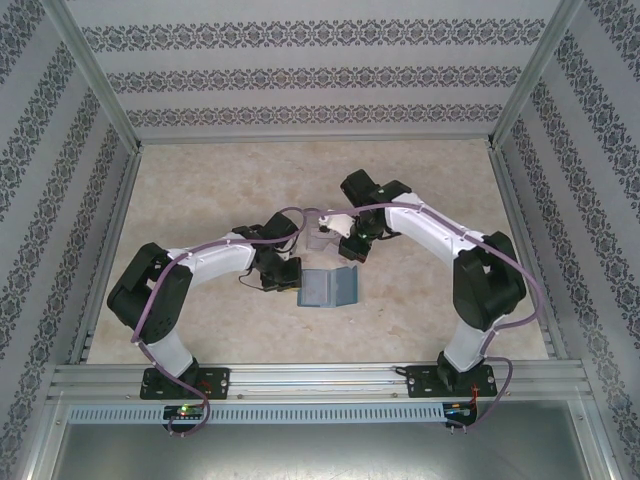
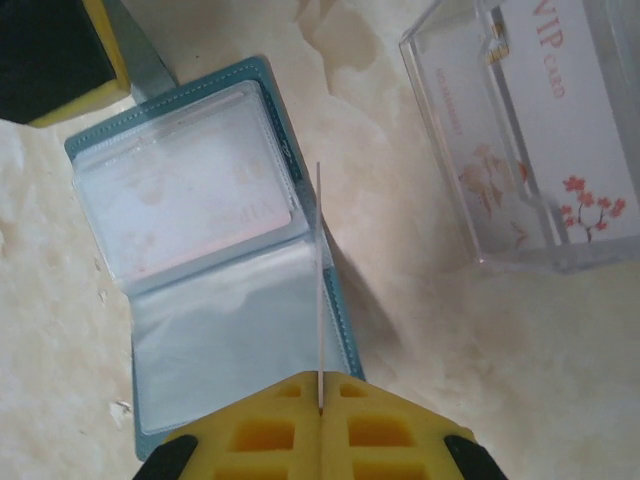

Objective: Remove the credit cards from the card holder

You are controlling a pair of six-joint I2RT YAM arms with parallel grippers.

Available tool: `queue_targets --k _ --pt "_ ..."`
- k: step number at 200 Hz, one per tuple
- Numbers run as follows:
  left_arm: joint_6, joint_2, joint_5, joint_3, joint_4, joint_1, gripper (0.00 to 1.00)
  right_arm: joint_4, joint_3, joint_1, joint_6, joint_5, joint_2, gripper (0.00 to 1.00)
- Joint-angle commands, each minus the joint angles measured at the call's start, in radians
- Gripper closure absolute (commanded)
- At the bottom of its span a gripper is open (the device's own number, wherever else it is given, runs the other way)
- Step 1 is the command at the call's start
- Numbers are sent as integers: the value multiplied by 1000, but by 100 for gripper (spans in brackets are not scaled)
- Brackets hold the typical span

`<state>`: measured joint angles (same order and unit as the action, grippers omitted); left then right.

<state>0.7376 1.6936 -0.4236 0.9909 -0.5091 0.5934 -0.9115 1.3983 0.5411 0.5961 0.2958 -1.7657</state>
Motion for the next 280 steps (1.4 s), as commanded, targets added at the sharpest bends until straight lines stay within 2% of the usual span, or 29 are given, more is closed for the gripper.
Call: queue_targets --k 1,77,188,240,280 --pt "15 -25 9 -22 28 -15 93 -103 92 8 132 -33 -49 96" --pt "40 -46 -2 -57 60 -23 93 -214 330 -8 223 -66 -184 96" --pt "60 -63 2 -71 78 -23 92 -359 703 -20 307 -96 -458 97" --pt "59 -55 5 -67 76 -22 92 -418 808 -16 333 -103 -548 97" --pt "60 -54 6 -72 77 -23 92 -434 823 -15 347 -112 -594 97"
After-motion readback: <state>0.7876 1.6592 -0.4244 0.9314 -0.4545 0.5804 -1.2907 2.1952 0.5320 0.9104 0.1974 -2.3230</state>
